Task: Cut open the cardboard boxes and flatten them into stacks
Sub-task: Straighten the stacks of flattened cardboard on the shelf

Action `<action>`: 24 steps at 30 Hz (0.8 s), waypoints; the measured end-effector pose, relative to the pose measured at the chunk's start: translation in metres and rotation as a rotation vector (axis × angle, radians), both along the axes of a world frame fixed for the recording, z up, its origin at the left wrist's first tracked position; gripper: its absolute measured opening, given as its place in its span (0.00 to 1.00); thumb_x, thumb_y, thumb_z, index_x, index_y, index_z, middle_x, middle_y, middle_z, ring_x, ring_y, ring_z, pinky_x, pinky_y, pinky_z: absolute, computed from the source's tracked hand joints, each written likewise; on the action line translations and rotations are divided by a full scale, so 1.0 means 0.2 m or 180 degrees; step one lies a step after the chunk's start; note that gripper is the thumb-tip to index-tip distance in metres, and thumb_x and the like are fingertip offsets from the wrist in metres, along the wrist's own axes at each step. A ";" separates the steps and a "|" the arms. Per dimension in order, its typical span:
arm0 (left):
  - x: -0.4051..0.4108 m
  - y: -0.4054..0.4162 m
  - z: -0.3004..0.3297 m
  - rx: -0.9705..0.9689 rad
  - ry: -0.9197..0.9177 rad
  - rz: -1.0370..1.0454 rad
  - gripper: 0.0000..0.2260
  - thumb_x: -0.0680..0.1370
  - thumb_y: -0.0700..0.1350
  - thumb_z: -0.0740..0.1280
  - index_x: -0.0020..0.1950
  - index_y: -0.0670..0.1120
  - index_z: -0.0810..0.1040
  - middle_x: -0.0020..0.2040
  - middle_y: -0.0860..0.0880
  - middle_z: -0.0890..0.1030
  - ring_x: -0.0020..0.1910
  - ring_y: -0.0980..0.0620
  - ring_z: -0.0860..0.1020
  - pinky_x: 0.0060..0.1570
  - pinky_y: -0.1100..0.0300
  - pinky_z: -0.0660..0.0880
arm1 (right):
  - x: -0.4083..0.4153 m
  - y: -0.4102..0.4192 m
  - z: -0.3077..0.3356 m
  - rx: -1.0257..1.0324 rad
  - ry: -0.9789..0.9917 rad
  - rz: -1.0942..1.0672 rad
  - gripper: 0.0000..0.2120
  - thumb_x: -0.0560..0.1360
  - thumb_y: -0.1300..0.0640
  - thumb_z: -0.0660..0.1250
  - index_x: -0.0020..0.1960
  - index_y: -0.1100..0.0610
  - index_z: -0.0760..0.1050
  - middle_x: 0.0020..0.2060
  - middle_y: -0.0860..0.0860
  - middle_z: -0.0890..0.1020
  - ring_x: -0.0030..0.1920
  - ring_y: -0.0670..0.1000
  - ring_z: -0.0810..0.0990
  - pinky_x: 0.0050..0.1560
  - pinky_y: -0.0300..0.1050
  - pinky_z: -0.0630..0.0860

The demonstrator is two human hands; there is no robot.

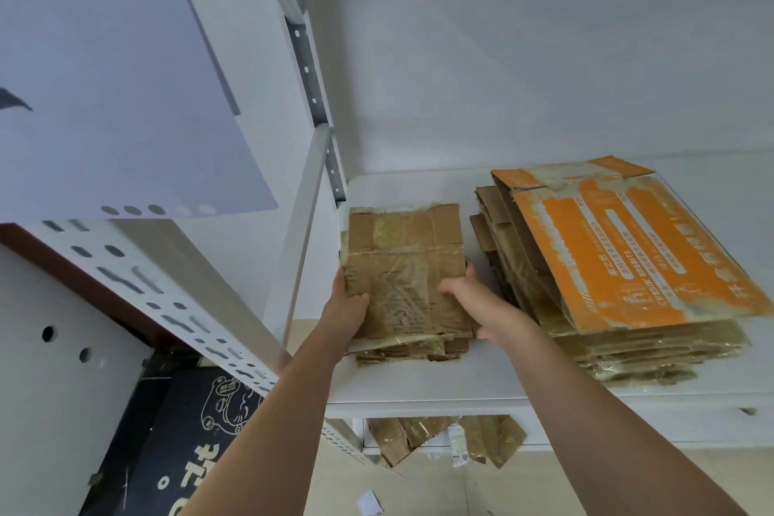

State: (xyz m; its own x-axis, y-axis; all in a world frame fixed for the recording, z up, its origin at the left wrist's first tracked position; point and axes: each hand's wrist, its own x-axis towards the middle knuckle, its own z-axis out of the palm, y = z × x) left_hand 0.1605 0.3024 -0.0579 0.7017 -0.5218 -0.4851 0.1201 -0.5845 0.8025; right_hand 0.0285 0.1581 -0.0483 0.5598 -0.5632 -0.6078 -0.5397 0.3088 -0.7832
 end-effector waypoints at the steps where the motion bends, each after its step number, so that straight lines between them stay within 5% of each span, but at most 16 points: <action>1: 0.00 0.00 0.00 0.0011 0.0011 0.0033 0.29 0.82 0.39 0.55 0.79 0.59 0.50 0.68 0.48 0.72 0.62 0.45 0.73 0.65 0.49 0.70 | 0.00 0.00 0.01 0.0022 0.0002 0.0055 0.32 0.79 0.60 0.62 0.77 0.46 0.51 0.62 0.52 0.72 0.57 0.54 0.74 0.55 0.52 0.75; 4: -0.03 0.00 0.00 0.0105 -0.0053 0.0060 0.29 0.83 0.40 0.55 0.80 0.57 0.48 0.65 0.49 0.73 0.54 0.48 0.73 0.54 0.55 0.69 | 0.00 0.01 0.01 -0.0146 0.0058 0.0155 0.34 0.79 0.64 0.61 0.78 0.48 0.49 0.61 0.51 0.70 0.55 0.53 0.72 0.53 0.48 0.69; 9: -0.06 0.02 0.00 0.0201 0.0094 0.0116 0.28 0.82 0.40 0.54 0.79 0.56 0.51 0.60 0.49 0.72 0.53 0.47 0.73 0.56 0.53 0.71 | -0.01 0.02 0.02 -0.0332 0.0150 0.0218 0.30 0.80 0.58 0.58 0.78 0.45 0.50 0.62 0.49 0.72 0.60 0.54 0.73 0.66 0.56 0.69; 14: -0.08 0.03 0.03 0.0363 0.0112 0.0137 0.28 0.78 0.41 0.54 0.77 0.58 0.54 0.52 0.52 0.76 0.50 0.47 0.77 0.59 0.46 0.76 | -0.05 0.06 0.07 -0.0557 0.0215 0.0312 0.28 0.81 0.55 0.57 0.78 0.43 0.51 0.65 0.47 0.73 0.61 0.54 0.73 0.66 0.55 0.70; 19: -0.09 0.09 0.02 0.0541 0.0133 0.0050 0.33 0.71 0.44 0.54 0.77 0.57 0.55 0.56 0.48 0.78 0.52 0.43 0.79 0.58 0.44 0.76 | -0.11 0.15 0.11 -0.0648 0.0319 0.0381 0.28 0.82 0.55 0.56 0.79 0.47 0.50 0.53 0.46 0.75 0.46 0.48 0.76 0.45 0.46 0.74; 22: -0.16 0.11 0.04 0.0536 0.0005 0.0024 0.34 0.75 0.44 0.56 0.79 0.58 0.47 0.61 0.46 0.77 0.50 0.42 0.80 0.56 0.46 0.78 | -0.15 0.21 0.10 -0.0873 0.0674 0.0403 0.31 0.83 0.54 0.55 0.80 0.50 0.42 0.58 0.50 0.76 0.56 0.57 0.80 0.54 0.52 0.80; 24: -0.19 0.10 0.04 0.0623 -0.0158 -0.0046 0.33 0.81 0.43 0.56 0.79 0.59 0.39 0.66 0.43 0.72 0.49 0.43 0.80 0.50 0.50 0.78 | -0.14 0.24 0.08 -0.1155 0.0872 0.0465 0.35 0.84 0.55 0.55 0.79 0.53 0.34 0.58 0.56 0.78 0.41 0.53 0.81 0.35 0.42 0.78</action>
State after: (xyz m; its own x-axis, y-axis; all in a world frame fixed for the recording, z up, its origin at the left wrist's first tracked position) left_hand 0.1222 0.3232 -0.0492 0.7204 -0.4310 -0.5434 0.0739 -0.7313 0.6780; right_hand 0.0003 0.2068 -0.0317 0.4955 -0.6937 -0.5227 -0.7588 -0.0528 -0.6492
